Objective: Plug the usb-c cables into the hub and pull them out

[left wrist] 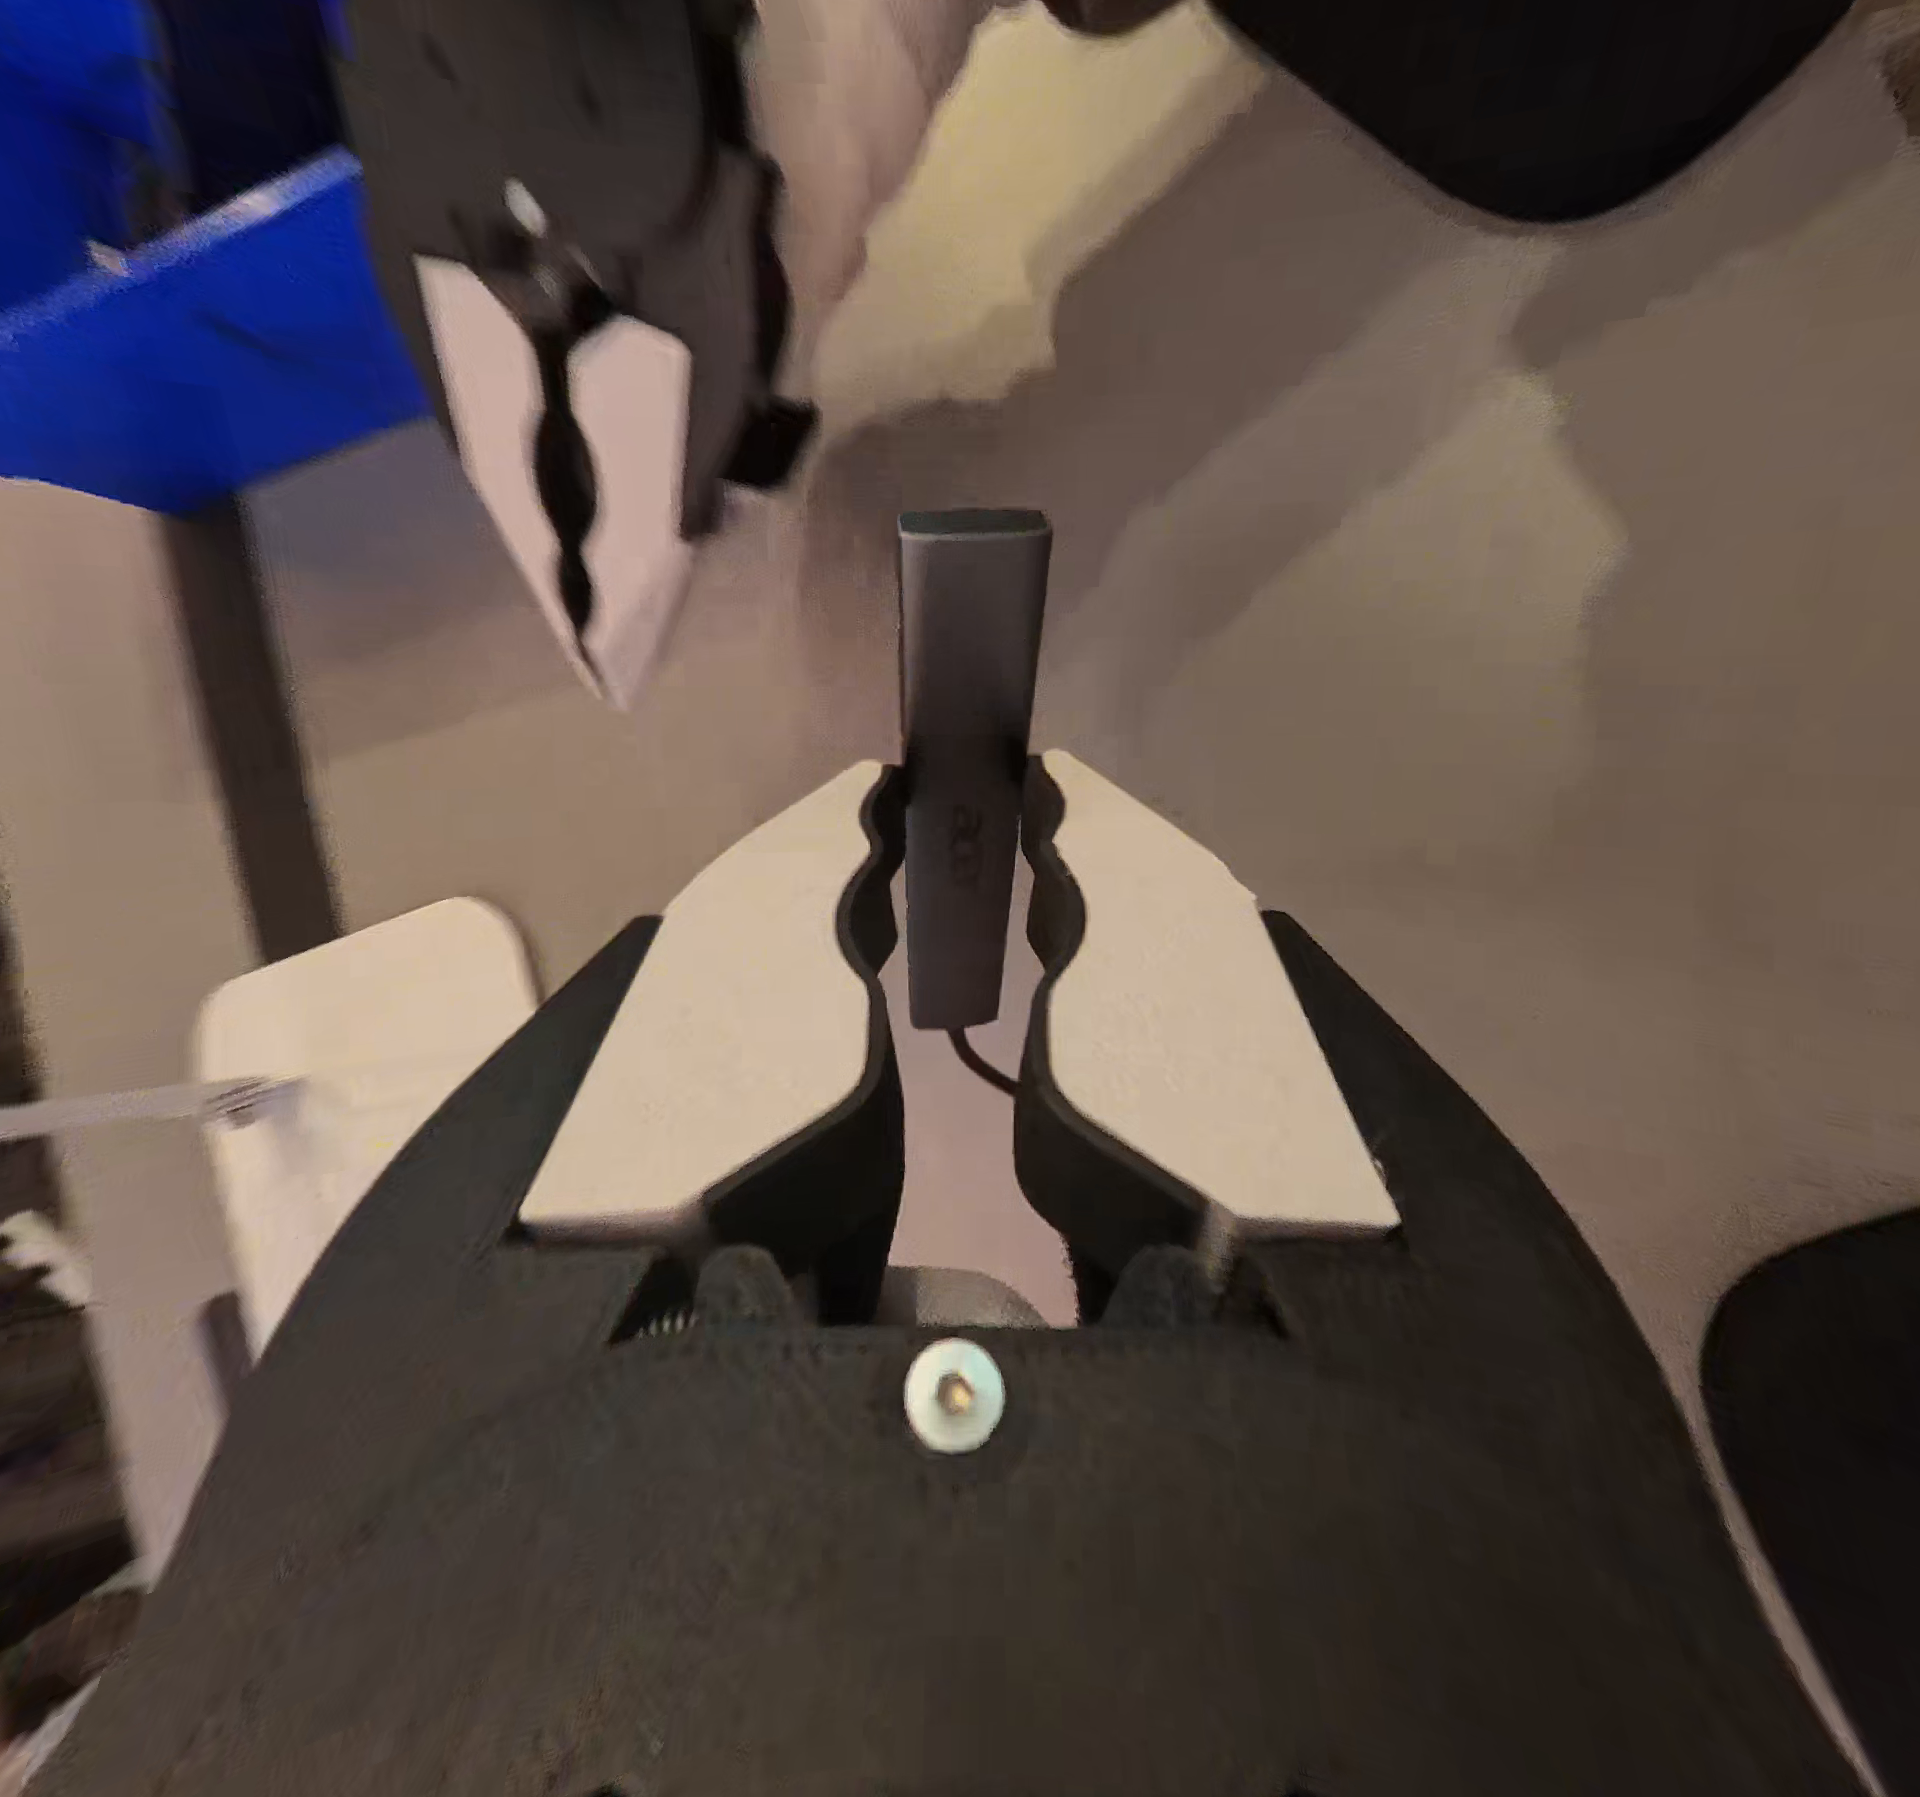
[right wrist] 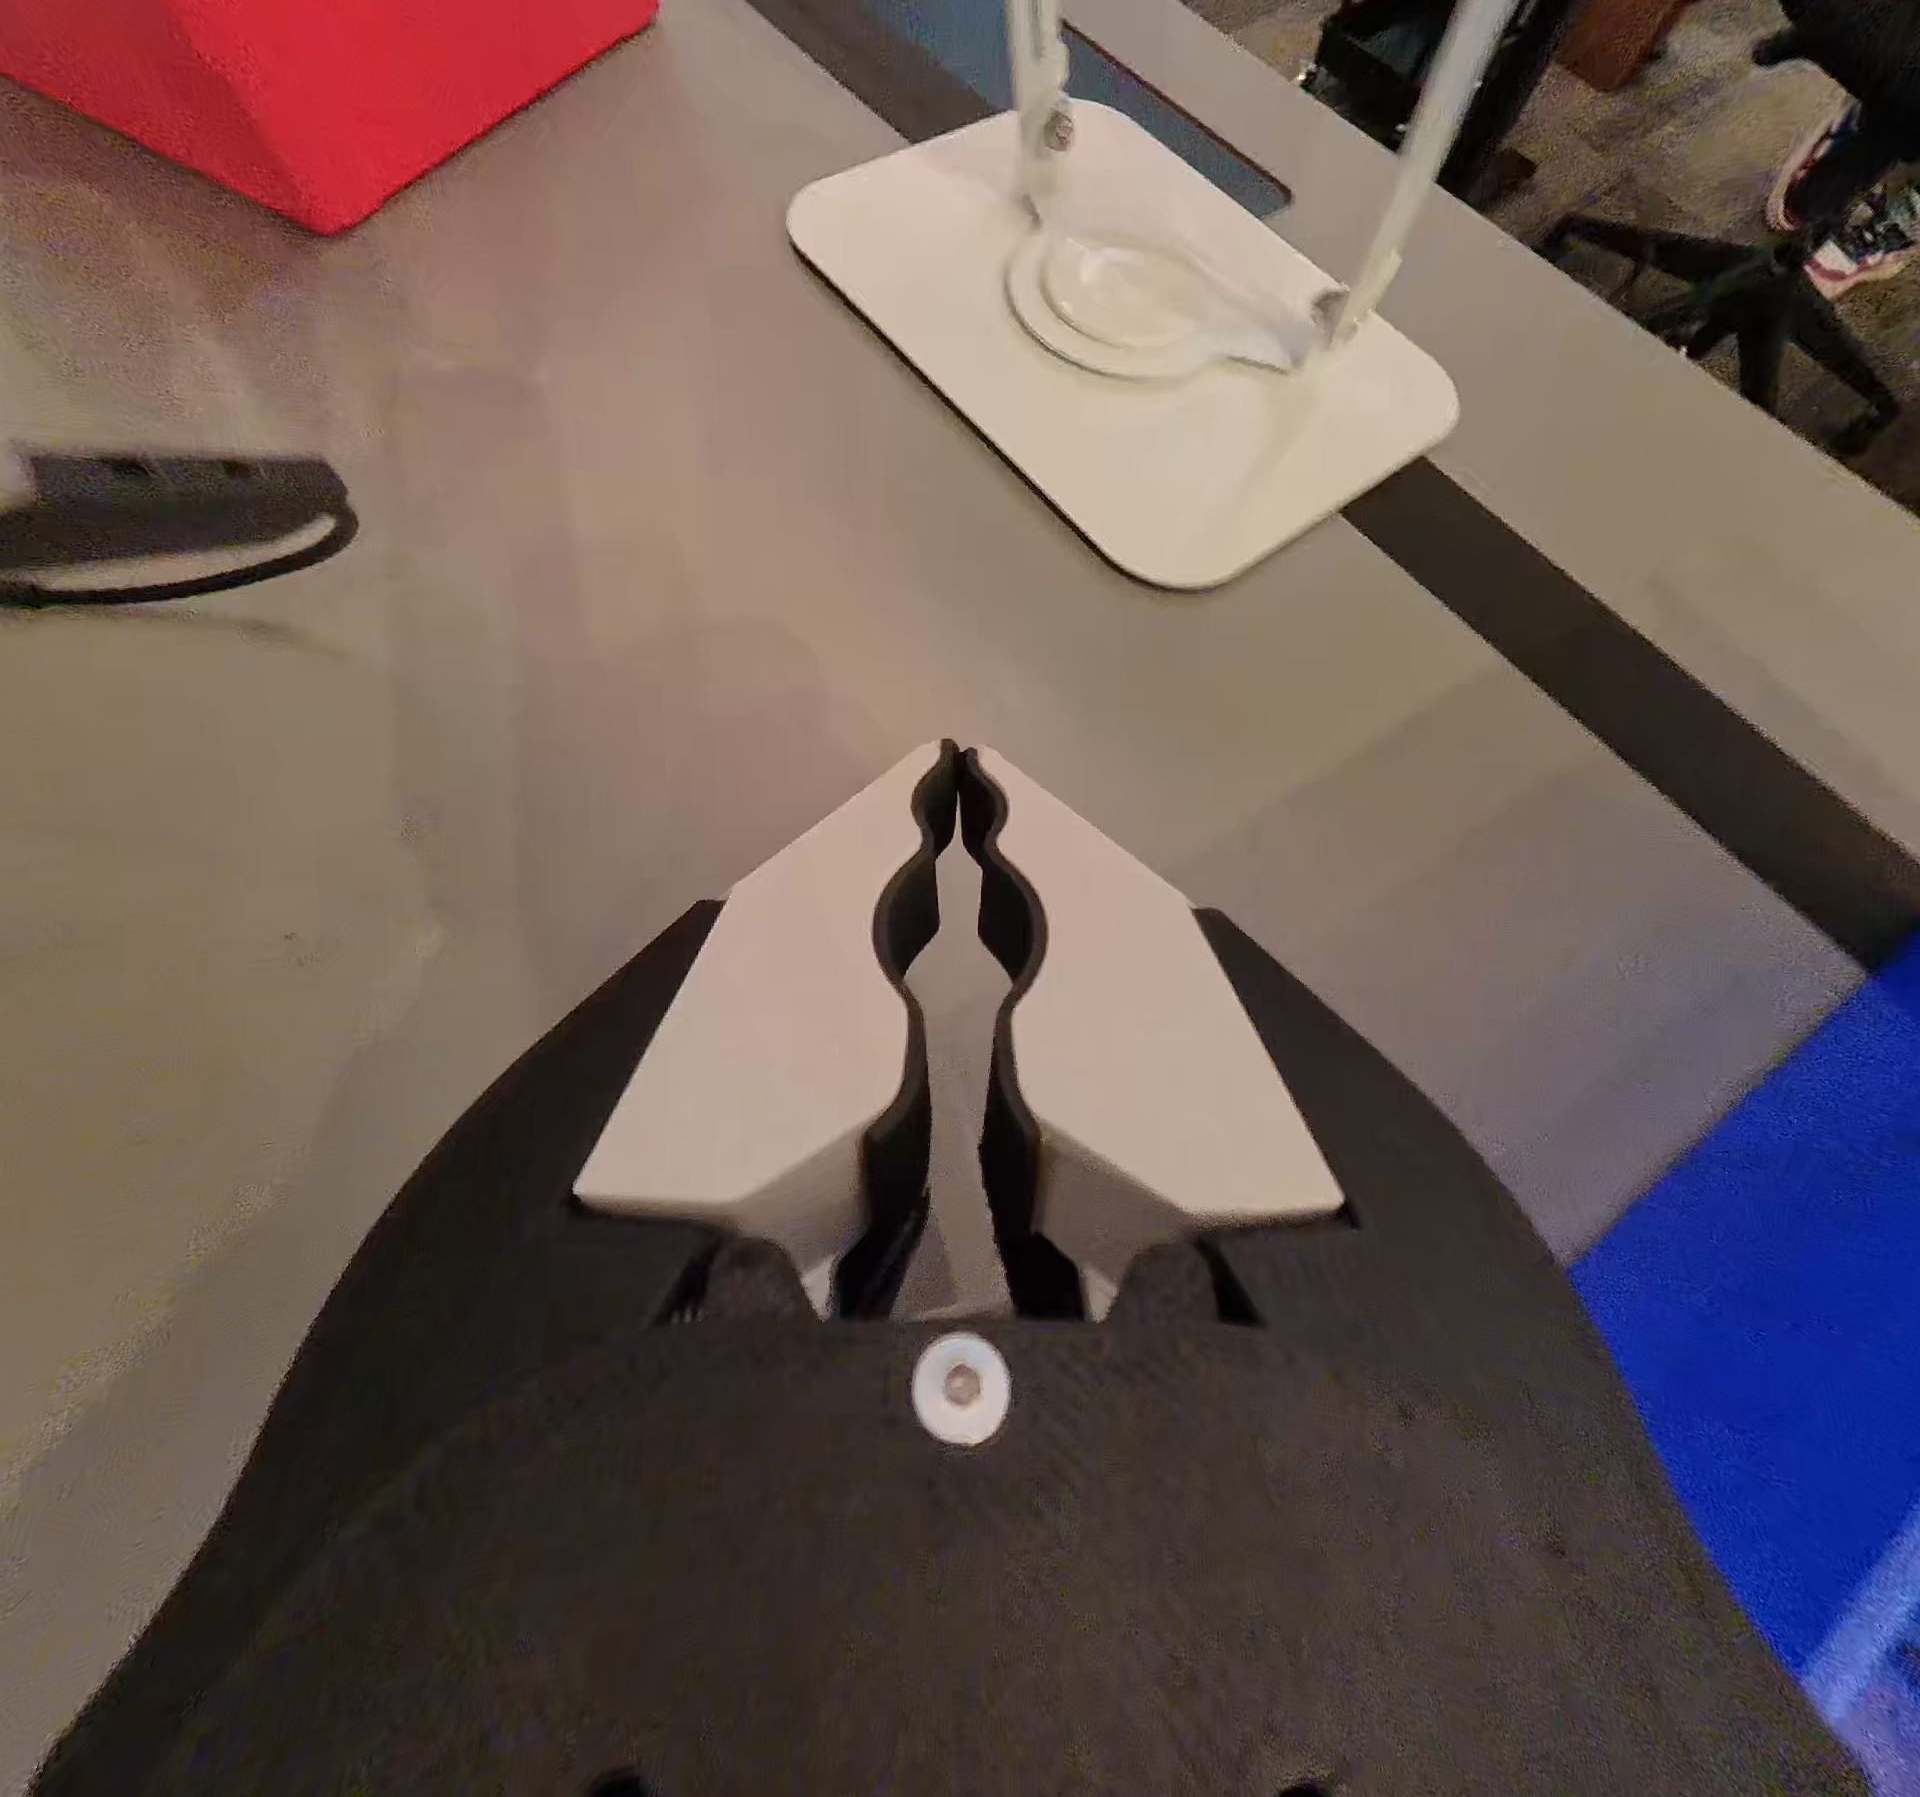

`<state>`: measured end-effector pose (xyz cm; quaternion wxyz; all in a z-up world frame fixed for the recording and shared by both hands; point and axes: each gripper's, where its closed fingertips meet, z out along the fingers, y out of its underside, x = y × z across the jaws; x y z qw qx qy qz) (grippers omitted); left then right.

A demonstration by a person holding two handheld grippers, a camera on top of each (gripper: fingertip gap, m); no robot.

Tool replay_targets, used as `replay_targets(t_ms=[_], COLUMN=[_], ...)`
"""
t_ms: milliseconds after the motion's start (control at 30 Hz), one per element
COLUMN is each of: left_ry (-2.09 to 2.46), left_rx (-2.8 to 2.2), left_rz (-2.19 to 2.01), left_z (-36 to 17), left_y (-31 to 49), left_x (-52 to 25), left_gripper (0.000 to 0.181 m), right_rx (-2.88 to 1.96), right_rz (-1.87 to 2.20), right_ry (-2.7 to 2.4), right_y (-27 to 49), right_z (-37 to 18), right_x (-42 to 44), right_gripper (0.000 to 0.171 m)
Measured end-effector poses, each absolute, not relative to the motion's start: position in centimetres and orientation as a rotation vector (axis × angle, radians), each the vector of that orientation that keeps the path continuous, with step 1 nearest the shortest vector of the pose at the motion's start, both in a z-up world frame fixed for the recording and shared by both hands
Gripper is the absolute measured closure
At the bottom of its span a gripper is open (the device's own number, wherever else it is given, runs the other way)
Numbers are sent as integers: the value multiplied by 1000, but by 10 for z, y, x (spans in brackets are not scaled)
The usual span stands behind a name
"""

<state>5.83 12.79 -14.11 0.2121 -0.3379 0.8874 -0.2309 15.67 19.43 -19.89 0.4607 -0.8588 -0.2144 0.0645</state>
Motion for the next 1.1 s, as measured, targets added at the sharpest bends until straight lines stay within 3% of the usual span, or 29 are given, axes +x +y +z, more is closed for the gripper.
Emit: replay_targets(t_ms=[200,367,433,567,667,767,867,1000,1100], left_ry=[2622,2661,2657,2574,2470,2258,2030,1968,2019], left_rx=[-978,-941,-961,-1035,-1044,-1155,-1413,-1710,-1916], left_rz=[-545,-467,-482,-479,-467,-347,-70,239,255], left_z=[-226,-253,-258,-254,-212,-145,-108,-130,-166], left_y=[123,119,118,125,136,207,337,461,493], left_x=[71,75,74,71,50,4,-64,-149,-177], left_gripper=[159,159,159,124,124,127,126,108,106], right_rx=[-2067,-2057,-2046,-2050,-2019,-2003,-1985,-1995,-2019], right_rz=[197,175,147,165,169,178,183,206,197], right_ry=[-413,-506,-562,-576,-576,-571,-575,-594,-626], right_y=[185,183,182,182,179,177,178,179,179], right_z=[-210,-217,-217,-222,-216,-212,-210,-217,-227], right_x=[186,178,170,163,162,162,161,154,150], right_gripper=[171,171,171,171,171,171,171,171,171])
